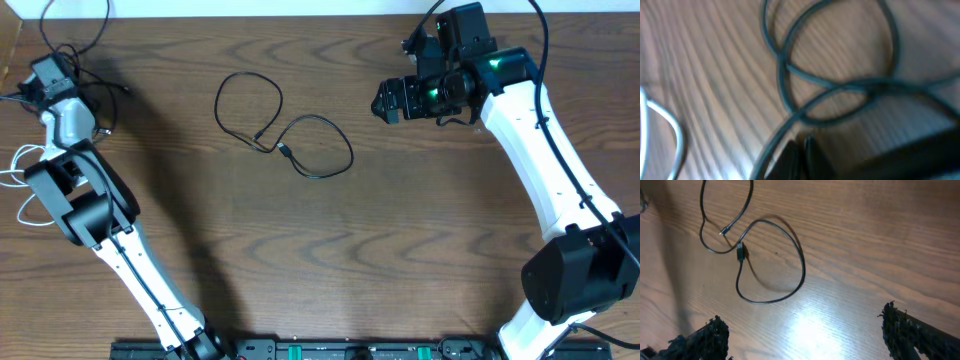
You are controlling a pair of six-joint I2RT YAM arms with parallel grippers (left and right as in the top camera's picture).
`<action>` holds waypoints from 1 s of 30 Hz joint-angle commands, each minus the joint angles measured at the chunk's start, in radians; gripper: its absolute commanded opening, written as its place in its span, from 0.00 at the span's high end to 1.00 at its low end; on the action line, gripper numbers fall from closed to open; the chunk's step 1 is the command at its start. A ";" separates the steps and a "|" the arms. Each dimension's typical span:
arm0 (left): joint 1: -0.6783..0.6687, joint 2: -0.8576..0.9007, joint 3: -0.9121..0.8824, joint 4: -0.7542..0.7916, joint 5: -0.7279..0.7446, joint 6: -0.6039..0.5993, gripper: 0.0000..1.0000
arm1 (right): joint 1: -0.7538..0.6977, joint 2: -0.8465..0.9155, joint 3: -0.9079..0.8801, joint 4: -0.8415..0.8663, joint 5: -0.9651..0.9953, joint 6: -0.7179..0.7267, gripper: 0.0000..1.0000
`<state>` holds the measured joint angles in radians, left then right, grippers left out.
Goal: Untangle cables
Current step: 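Lay the black cable down at the upper left with the left gripper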
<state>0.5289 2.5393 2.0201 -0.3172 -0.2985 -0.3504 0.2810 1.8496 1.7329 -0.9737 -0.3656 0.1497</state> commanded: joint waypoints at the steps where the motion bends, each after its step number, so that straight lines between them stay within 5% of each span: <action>1: 0.002 0.013 -0.007 -0.005 0.048 0.016 0.92 | 0.009 -0.030 0.015 0.001 0.000 0.014 0.04; 4: 0.002 0.013 -0.007 -0.004 0.048 0.016 0.84 | 0.009 -0.030 0.015 0.001 0.000 0.014 0.03; 6: 0.000 0.010 -0.006 -0.010 0.052 0.016 0.45 | 0.009 -0.030 0.015 0.002 0.000 0.014 0.04; 11: -0.014 -0.038 -0.006 -0.017 0.055 0.016 0.13 | 0.009 -0.030 0.015 0.010 0.000 0.014 0.03; 15: -0.027 -0.118 -0.006 -0.010 0.055 0.016 0.04 | 0.009 -0.030 0.015 0.013 0.000 0.014 0.03; 30: -0.031 -0.341 -0.006 -0.190 0.131 0.017 0.01 | 0.009 -0.030 0.015 -0.006 0.000 0.014 0.02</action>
<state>0.4957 2.2082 2.0144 -0.4728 -0.1967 -0.3397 0.2810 1.8496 1.7329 -0.9707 -0.3660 0.1528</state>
